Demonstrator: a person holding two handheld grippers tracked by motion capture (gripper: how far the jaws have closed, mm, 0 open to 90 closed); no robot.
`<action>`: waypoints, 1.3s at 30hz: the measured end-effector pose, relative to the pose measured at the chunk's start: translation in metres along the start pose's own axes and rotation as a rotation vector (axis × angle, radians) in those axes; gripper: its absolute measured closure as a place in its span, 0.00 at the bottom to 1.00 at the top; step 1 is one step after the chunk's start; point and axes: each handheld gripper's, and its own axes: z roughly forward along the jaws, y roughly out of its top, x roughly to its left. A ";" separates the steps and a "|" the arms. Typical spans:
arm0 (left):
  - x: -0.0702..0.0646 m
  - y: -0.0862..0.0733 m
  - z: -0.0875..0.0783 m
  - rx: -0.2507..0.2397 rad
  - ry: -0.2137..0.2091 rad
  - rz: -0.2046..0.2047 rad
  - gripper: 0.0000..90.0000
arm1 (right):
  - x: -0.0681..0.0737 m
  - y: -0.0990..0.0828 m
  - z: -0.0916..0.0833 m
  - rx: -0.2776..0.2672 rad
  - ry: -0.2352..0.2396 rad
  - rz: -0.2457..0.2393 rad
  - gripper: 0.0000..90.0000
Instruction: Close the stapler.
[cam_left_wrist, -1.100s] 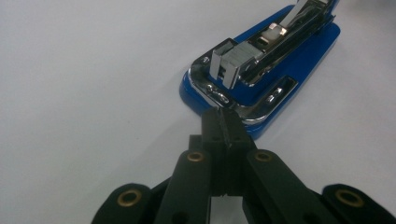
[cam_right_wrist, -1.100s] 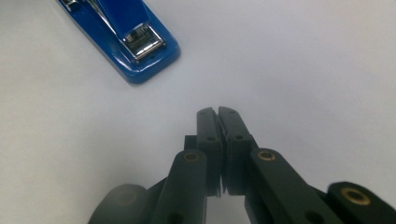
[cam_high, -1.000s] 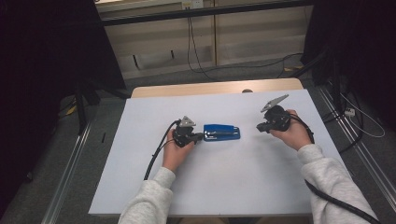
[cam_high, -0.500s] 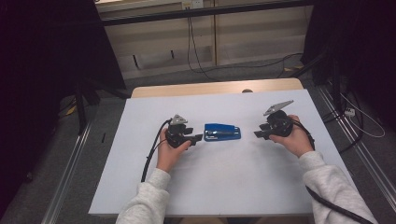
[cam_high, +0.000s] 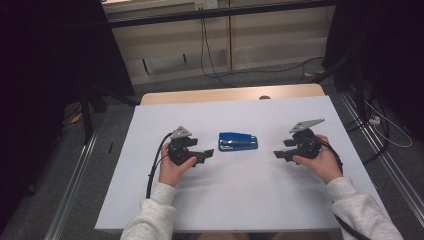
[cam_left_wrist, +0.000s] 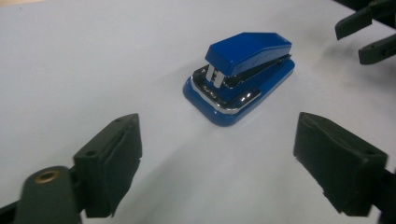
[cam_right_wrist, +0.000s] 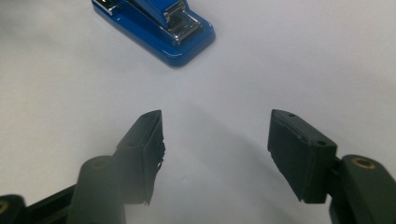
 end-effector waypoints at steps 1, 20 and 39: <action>0.000 -0.001 -0.002 -0.005 -0.001 -0.001 0.15 | 0.001 -0.001 -0.002 0.001 0.000 0.001 0.37; 0.011 -0.021 -0.050 -0.065 0.046 -0.041 0.11 | 0.013 -0.027 -0.029 -0.024 -0.016 0.032 0.21; 0.008 -0.037 -0.081 -0.056 0.064 -0.008 0.10 | 0.027 -0.047 -0.046 -0.024 0.000 0.036 0.17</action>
